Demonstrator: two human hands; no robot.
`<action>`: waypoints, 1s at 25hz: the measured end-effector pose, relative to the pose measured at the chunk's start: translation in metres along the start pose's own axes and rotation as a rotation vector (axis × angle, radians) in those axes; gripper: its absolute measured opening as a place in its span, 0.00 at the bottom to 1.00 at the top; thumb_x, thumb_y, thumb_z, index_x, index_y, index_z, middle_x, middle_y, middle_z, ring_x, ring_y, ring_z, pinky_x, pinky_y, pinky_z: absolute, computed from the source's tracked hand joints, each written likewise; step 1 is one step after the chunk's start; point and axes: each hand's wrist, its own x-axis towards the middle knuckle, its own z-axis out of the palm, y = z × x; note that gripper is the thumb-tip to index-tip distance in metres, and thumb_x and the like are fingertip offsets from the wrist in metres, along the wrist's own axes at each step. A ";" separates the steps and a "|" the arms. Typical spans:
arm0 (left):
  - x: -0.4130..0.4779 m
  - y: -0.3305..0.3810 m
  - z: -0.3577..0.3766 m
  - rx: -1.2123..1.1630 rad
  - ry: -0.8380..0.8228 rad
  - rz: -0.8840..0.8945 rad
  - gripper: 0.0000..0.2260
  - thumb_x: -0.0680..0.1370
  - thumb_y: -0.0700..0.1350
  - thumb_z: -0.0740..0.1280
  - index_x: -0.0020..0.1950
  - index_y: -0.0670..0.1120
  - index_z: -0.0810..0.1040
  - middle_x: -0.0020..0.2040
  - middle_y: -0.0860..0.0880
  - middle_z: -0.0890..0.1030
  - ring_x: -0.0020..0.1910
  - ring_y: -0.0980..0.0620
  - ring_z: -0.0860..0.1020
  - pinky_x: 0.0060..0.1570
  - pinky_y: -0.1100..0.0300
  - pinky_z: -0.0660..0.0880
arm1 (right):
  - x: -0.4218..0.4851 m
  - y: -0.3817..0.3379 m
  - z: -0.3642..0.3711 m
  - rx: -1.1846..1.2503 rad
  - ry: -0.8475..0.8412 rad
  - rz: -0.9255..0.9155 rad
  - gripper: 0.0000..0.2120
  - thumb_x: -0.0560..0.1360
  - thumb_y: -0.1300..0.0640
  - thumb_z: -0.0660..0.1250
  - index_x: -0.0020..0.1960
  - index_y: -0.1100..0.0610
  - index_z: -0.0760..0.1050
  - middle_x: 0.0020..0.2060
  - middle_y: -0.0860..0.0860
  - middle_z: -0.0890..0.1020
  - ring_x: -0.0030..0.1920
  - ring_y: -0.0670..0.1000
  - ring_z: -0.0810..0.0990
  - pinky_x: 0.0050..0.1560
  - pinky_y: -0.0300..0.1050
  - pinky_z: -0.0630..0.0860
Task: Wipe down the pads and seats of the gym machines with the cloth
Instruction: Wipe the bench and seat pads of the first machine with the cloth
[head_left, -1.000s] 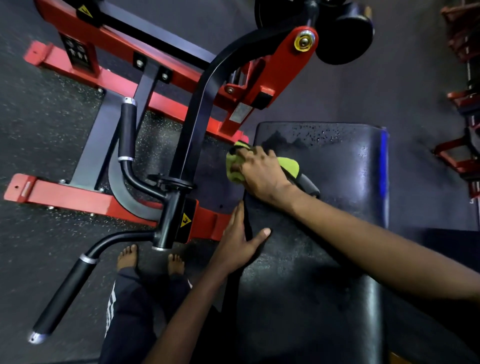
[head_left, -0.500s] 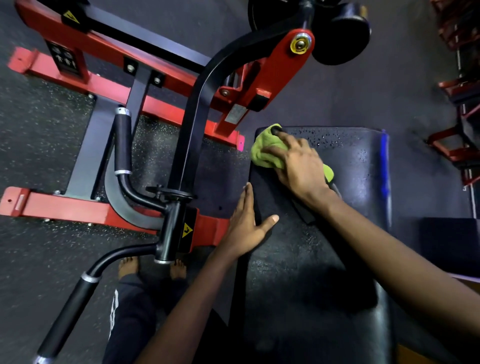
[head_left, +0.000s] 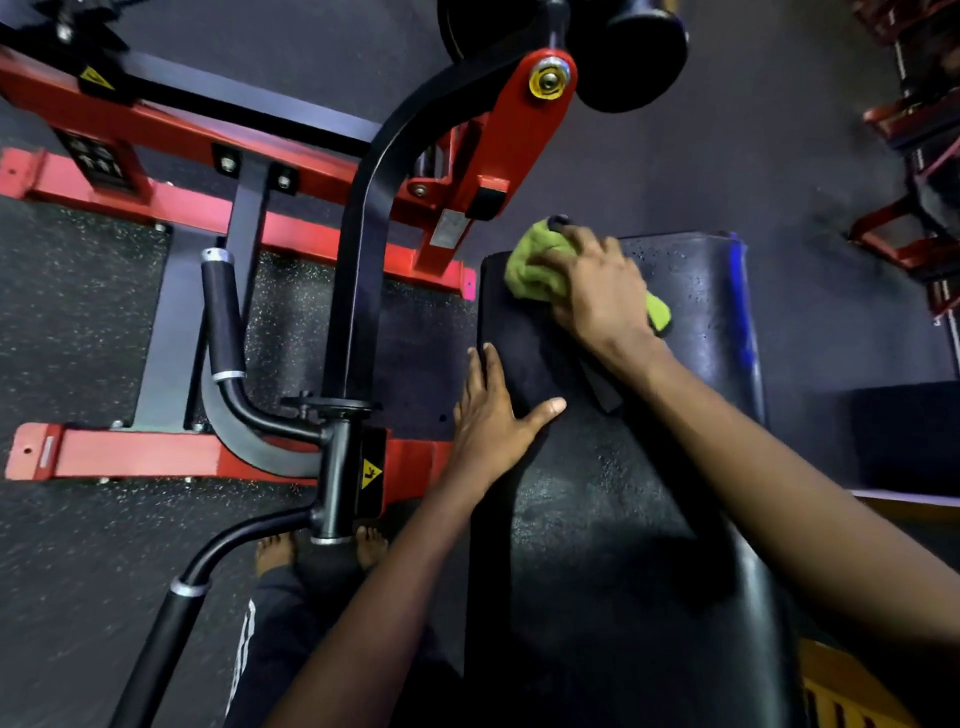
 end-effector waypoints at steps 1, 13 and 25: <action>0.003 0.003 0.000 0.026 -0.017 -0.006 0.53 0.72 0.68 0.68 0.82 0.45 0.40 0.82 0.42 0.40 0.81 0.44 0.47 0.76 0.44 0.52 | -0.008 0.013 -0.004 0.015 0.035 0.022 0.23 0.73 0.53 0.70 0.68 0.42 0.76 0.72 0.50 0.70 0.60 0.63 0.74 0.56 0.59 0.75; 0.014 0.034 0.004 0.075 -0.005 -0.097 0.58 0.69 0.74 0.66 0.81 0.46 0.35 0.80 0.37 0.38 0.81 0.44 0.39 0.78 0.48 0.42 | -0.002 0.050 -0.023 0.005 0.009 0.027 0.27 0.72 0.55 0.72 0.70 0.45 0.75 0.73 0.52 0.69 0.61 0.63 0.73 0.58 0.60 0.76; 0.003 0.090 0.052 0.206 0.286 -0.142 0.49 0.69 0.78 0.58 0.81 0.49 0.58 0.81 0.42 0.54 0.80 0.41 0.55 0.77 0.45 0.51 | -0.009 0.126 -0.042 0.184 0.053 0.006 0.20 0.76 0.50 0.69 0.67 0.43 0.77 0.66 0.53 0.72 0.62 0.63 0.74 0.61 0.60 0.73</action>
